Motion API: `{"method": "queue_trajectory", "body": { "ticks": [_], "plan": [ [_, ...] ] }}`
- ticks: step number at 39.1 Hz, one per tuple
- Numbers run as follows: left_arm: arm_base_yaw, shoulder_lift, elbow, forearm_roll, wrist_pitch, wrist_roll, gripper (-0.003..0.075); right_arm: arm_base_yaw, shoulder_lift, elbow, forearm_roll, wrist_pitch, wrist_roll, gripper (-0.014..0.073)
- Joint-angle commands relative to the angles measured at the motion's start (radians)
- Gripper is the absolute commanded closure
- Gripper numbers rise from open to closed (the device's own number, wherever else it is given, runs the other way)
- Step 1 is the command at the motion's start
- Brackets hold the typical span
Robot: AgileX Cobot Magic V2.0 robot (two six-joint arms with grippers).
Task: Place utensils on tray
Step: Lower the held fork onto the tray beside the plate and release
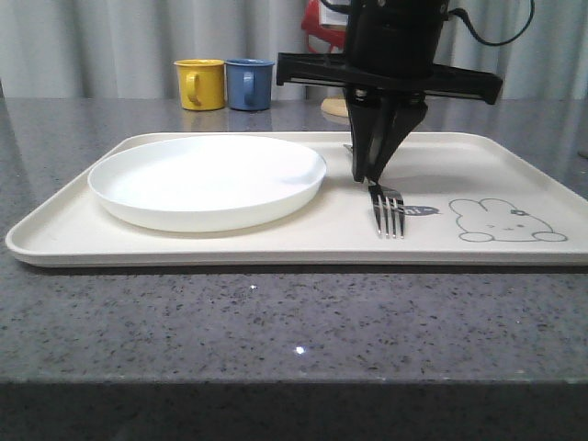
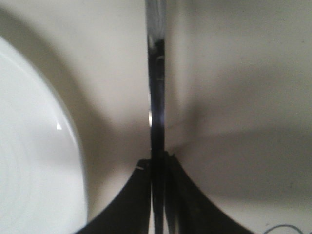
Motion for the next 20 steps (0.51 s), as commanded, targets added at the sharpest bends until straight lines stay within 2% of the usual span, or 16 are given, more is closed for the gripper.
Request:
{"method": "queue_trajectory", "body": {
  "ticks": [1, 11, 15, 18, 20],
  "plan": [
    [-0.001, 0.01, -0.027, -0.01, -0.082, -0.007, 0.0738, -0.003, -0.051, -0.036, -0.013, -0.017, 0.001, 0.0433],
    [-0.001, 0.01, -0.027, -0.01, -0.082, -0.007, 0.0738, -0.003, -0.051, -0.04, -0.012, 0.009, 0.001, 0.0207],
    [-0.001, 0.01, -0.027, -0.01, -0.082, -0.007, 0.0738, -0.013, -0.051, -0.086, -0.013, 0.091, -0.024, 0.0192],
    [-0.001, 0.01, -0.027, -0.01, -0.082, -0.007, 0.0738, -0.037, -0.051, -0.166, -0.013, 0.215, -0.105, 0.0193],
    [-0.001, 0.01, -0.027, -0.01, -0.08, -0.007, 0.0738, -0.053, -0.061, -0.204, 0.003, 0.222, -0.173, 0.0193]
  ]
}}
